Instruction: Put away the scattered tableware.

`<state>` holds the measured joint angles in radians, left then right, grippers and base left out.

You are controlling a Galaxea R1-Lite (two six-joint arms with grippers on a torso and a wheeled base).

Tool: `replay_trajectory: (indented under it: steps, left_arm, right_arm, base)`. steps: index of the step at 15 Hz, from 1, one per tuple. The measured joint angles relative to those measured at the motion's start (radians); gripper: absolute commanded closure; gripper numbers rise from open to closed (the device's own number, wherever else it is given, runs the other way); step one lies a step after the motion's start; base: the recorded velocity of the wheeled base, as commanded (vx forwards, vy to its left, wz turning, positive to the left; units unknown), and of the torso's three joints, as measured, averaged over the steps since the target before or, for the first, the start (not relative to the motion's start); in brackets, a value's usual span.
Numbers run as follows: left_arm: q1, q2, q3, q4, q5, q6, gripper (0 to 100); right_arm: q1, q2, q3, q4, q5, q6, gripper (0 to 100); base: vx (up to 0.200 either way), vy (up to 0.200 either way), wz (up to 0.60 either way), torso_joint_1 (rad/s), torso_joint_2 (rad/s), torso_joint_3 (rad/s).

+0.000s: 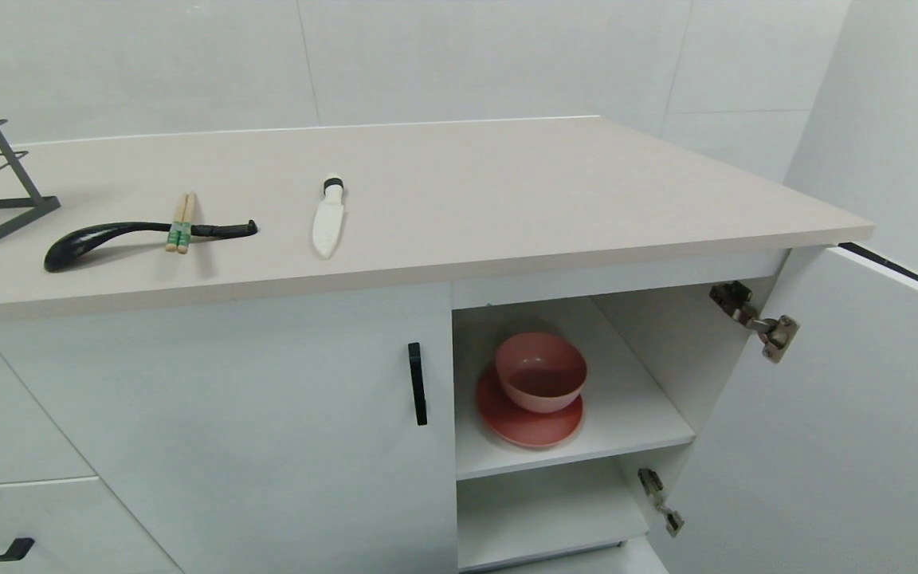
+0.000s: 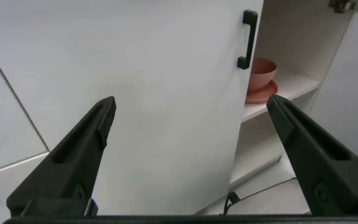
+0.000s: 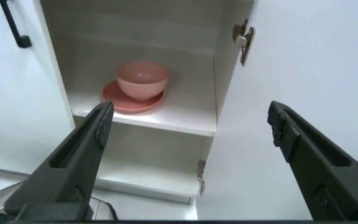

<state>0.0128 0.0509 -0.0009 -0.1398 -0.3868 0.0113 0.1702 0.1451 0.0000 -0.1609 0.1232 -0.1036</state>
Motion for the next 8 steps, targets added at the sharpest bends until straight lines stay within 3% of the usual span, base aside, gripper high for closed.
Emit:
replay_trajectory:
  steps: [5, 8]
  left_arm:
    - [-0.019, -0.03, 0.001, 0.034, -0.025, -0.005, 0]
    - [-0.015, -0.047, 0.001, 0.086, 0.035, 0.015, 0]
  right_arm:
    - [-0.002, -0.044, 0.0, 0.115, -0.008, 0.024, 0]
    - [-0.002, -0.049, 0.0, 0.136, -0.046, 0.036, 0]
  base:
    - [0.0, 0.0, 0.0, 0.0, 0.0, 0.0]
    - [0.0, 0.0, 0.0, 0.0, 0.0, 0.0]
